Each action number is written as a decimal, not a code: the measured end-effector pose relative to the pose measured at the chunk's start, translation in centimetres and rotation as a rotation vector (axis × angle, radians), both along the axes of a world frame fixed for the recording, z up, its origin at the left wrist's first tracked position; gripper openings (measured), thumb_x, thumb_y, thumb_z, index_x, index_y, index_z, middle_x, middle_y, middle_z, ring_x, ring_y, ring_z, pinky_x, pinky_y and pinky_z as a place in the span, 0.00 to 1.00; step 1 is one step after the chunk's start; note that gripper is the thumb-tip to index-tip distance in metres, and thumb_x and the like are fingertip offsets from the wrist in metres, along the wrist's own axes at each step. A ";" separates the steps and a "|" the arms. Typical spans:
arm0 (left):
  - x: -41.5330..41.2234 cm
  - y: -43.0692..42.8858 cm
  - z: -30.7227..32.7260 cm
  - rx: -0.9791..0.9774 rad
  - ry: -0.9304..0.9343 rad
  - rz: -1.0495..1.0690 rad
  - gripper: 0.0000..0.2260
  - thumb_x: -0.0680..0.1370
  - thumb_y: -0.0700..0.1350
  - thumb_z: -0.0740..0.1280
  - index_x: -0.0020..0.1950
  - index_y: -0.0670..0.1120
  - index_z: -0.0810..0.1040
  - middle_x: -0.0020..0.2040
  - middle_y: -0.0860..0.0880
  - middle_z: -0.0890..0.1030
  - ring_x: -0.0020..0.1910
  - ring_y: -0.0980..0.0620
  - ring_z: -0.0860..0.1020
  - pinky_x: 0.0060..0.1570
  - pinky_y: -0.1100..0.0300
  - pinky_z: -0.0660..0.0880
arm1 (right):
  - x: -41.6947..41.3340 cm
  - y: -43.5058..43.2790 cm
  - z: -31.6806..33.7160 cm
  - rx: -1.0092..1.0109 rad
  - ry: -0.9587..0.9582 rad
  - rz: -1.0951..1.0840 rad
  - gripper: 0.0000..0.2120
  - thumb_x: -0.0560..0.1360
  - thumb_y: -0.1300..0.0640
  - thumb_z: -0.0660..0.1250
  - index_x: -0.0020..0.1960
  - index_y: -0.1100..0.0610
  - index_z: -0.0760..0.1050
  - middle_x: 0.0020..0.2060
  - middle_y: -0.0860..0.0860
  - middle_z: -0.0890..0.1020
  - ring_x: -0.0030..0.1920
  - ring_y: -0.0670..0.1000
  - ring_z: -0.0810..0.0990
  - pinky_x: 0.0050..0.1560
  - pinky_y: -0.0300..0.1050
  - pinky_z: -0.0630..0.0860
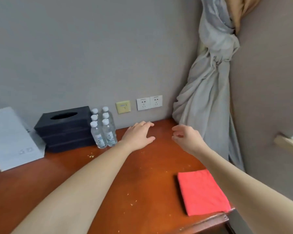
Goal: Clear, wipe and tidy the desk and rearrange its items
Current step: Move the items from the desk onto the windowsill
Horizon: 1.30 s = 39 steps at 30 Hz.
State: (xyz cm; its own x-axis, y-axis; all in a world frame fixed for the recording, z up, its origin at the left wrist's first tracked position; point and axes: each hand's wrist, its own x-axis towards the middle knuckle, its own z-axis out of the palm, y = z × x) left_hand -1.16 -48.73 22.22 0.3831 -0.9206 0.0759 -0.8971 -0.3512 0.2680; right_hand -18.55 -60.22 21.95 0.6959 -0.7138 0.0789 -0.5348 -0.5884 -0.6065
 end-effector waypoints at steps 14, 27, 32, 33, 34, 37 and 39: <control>11.2 7.4 -3.2 -0.002 0.173 0.381 0.25 0.79 0.54 0.68 0.74 0.51 0.67 0.71 0.50 0.71 0.68 0.47 0.72 0.64 0.46 0.72 | 15.1 2.1 -3.1 0.177 0.129 0.234 0.17 0.77 0.57 0.66 0.66 0.53 0.74 0.57 0.50 0.82 0.53 0.52 0.80 0.46 0.40 0.75; 21.5 8.2 -8.3 0.053 0.326 0.657 0.27 0.78 0.54 0.69 0.74 0.49 0.65 0.70 0.48 0.71 0.66 0.48 0.73 0.60 0.49 0.76 | 28.0 1.2 -7.2 0.321 0.254 0.322 0.23 0.76 0.56 0.67 0.70 0.55 0.69 0.59 0.53 0.80 0.59 0.55 0.78 0.55 0.44 0.74; 25.6 6.3 -11.7 0.046 0.506 0.756 0.26 0.77 0.51 0.71 0.70 0.46 0.65 0.68 0.46 0.72 0.64 0.47 0.74 0.58 0.50 0.75 | 31.9 -0.3 -9.9 0.387 0.299 0.270 0.28 0.76 0.55 0.69 0.73 0.57 0.65 0.64 0.54 0.77 0.63 0.55 0.76 0.54 0.41 0.71; 26.3 6.0 -12.4 0.034 0.558 0.785 0.26 0.77 0.50 0.72 0.70 0.45 0.65 0.69 0.45 0.72 0.65 0.46 0.74 0.57 0.52 0.75 | 32.5 -0.5 -10.5 0.404 0.304 0.259 0.29 0.76 0.55 0.70 0.73 0.57 0.64 0.65 0.54 0.77 0.63 0.55 0.75 0.54 0.40 0.71; 26.9 5.7 -13.1 0.022 0.602 0.812 0.27 0.77 0.49 0.72 0.70 0.45 0.64 0.69 0.45 0.72 0.65 0.46 0.73 0.55 0.53 0.74 | 33.0 -0.6 -11.1 0.420 0.312 0.250 0.30 0.76 0.54 0.70 0.74 0.57 0.63 0.65 0.54 0.76 0.63 0.55 0.75 0.54 0.42 0.71; 28.1 5.1 -15.3 -0.011 0.693 0.844 0.29 0.76 0.48 0.73 0.71 0.45 0.63 0.69 0.46 0.72 0.65 0.46 0.74 0.53 0.56 0.71 | 34.4 -0.6 -12.7 0.457 0.332 0.233 0.34 0.74 0.52 0.72 0.75 0.56 0.61 0.68 0.54 0.73 0.65 0.55 0.74 0.57 0.44 0.72; 28.5 5.1 -16.7 -0.026 0.745 0.835 0.29 0.75 0.48 0.74 0.70 0.47 0.63 0.68 0.47 0.74 0.66 0.47 0.74 0.55 0.56 0.72 | 35.3 -0.3 -13.7 0.490 0.321 0.239 0.35 0.72 0.51 0.75 0.74 0.56 0.62 0.67 0.52 0.74 0.60 0.53 0.75 0.54 0.43 0.72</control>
State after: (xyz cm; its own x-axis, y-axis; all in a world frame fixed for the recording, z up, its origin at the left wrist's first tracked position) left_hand 27.35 -43.67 5.56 0.8380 -0.3550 -0.4145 0.0050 -0.7545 0.6563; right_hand 16.73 -60.49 8.26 0.7751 -0.4361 -0.4572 -0.6232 -0.4084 -0.6670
